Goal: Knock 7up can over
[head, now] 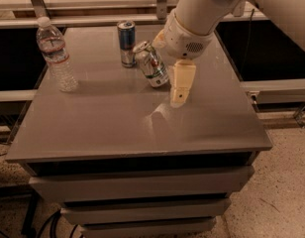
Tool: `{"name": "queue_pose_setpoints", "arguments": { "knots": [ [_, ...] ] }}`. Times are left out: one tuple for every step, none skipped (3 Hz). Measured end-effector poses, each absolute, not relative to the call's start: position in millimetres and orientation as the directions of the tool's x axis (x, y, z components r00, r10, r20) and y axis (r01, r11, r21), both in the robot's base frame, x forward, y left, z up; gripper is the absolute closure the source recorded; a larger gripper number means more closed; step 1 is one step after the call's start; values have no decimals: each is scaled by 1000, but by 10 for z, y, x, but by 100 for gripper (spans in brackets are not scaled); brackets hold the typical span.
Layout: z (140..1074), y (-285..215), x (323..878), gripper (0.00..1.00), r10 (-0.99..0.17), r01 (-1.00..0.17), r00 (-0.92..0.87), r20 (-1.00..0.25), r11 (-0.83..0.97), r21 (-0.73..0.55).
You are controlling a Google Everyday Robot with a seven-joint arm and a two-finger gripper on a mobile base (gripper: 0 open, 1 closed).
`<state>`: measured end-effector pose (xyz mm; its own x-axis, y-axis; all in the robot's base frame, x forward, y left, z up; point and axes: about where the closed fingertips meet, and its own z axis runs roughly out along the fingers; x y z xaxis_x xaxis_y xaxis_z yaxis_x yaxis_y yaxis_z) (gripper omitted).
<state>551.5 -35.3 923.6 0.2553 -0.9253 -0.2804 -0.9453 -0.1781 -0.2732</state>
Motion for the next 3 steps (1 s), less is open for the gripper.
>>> {"name": "queue_pose_setpoints", "arguments": {
  "knots": [
    [9246,-177,5507,0,-908,-939,294,-299,-216,-266],
    [9191,24,5519,0,-888,-934,330,-320,-258,-247],
    [9149,46,5562,0,-877,-936,333,-347,-264,-231]
  ]
}}
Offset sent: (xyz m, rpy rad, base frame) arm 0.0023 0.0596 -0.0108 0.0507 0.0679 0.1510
